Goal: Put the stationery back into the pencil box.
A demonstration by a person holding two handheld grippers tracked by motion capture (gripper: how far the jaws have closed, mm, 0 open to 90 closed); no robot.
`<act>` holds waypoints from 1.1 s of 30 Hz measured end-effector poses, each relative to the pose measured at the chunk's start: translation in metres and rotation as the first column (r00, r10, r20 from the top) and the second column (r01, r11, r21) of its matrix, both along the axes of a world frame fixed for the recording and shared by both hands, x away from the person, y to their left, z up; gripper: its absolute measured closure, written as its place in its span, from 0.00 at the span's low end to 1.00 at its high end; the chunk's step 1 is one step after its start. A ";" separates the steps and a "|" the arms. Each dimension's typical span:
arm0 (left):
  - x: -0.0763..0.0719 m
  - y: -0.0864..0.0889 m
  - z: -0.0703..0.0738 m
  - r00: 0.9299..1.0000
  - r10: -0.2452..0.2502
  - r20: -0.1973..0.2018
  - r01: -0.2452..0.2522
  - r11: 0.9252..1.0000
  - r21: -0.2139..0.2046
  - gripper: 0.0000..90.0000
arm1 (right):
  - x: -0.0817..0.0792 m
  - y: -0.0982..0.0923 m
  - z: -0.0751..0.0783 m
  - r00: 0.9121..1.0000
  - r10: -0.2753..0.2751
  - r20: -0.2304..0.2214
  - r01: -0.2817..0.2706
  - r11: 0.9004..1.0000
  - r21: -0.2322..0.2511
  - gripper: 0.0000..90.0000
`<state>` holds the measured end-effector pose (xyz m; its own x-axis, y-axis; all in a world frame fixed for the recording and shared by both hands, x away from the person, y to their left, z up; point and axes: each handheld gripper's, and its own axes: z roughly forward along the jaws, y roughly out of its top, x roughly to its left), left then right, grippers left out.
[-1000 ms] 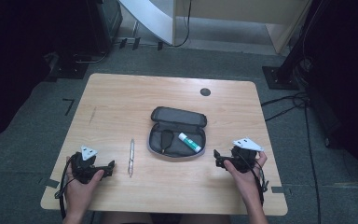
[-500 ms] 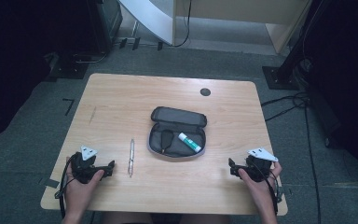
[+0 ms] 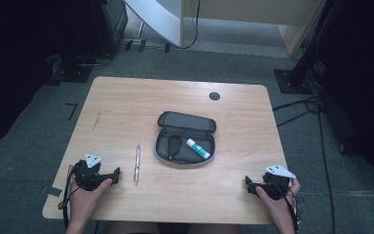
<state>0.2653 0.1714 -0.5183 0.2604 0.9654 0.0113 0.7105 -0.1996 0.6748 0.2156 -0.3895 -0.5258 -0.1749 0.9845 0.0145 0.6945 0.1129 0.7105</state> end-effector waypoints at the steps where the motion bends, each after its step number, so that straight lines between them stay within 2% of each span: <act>1: 0.000 -0.001 0.000 1.000 0.000 -0.002 0.000 1.000 0.003 0.00 | 0.000 0.000 0.000 1.000 0.003 -0.002 -0.003 1.000 0.003 0.00; 5: 0.001 -0.009 0.003 1.000 -0.009 -0.014 0.009 1.000 -0.024 0.00 | 0.000 0.000 -0.001 1.000 0.012 -0.001 -0.012 1.000 0.012 0.00; 10: 0.006 -0.022 0.012 1.000 -0.014 -0.003 0.014 0.998 -0.055 0.00 | 0.000 0.000 -0.001 1.000 0.008 -0.002 -0.008 1.000 0.013 0.00; 13: 0.010 -0.033 0.017 0.999 -0.038 0.000 0.038 0.996 -0.084 0.00 | 0.000 0.000 -0.001 1.000 0.008 -0.002 -0.008 1.000 0.013 0.00; 15: 0.012 -0.041 0.020 0.999 -0.052 0.002 0.052 0.995 -0.088 0.01 | 0.000 0.000 -0.001 1.000 0.009 -0.001 -0.009 1.000 0.013 0.00; 19: 0.016 -0.057 0.022 0.998 -0.064 0.009 0.064 0.994 -0.092 0.09 | 0.000 0.000 -0.001 1.000 0.014 0.001 -0.014 1.000 0.012 0.01; 23: 0.020 -0.072 0.019 0.998 -0.058 -0.003 0.057 0.996 -0.063 0.16 | 0.000 0.000 -0.001 1.000 0.017 0.003 -0.017 1.000 0.011 0.02; 29: 0.023 -0.087 0.013 0.997 -0.065 -0.031 0.064 0.998 -0.021 0.38 | -0.001 0.000 0.000 1.000 0.028 0.010 -0.028 1.000 0.012 0.04; 33: 0.023 -0.093 0.012 0.997 -0.069 -0.022 0.069 0.998 0.004 0.51 | -0.001 0.000 0.000 0.999 0.031 0.013 -0.031 0.999 0.014 0.05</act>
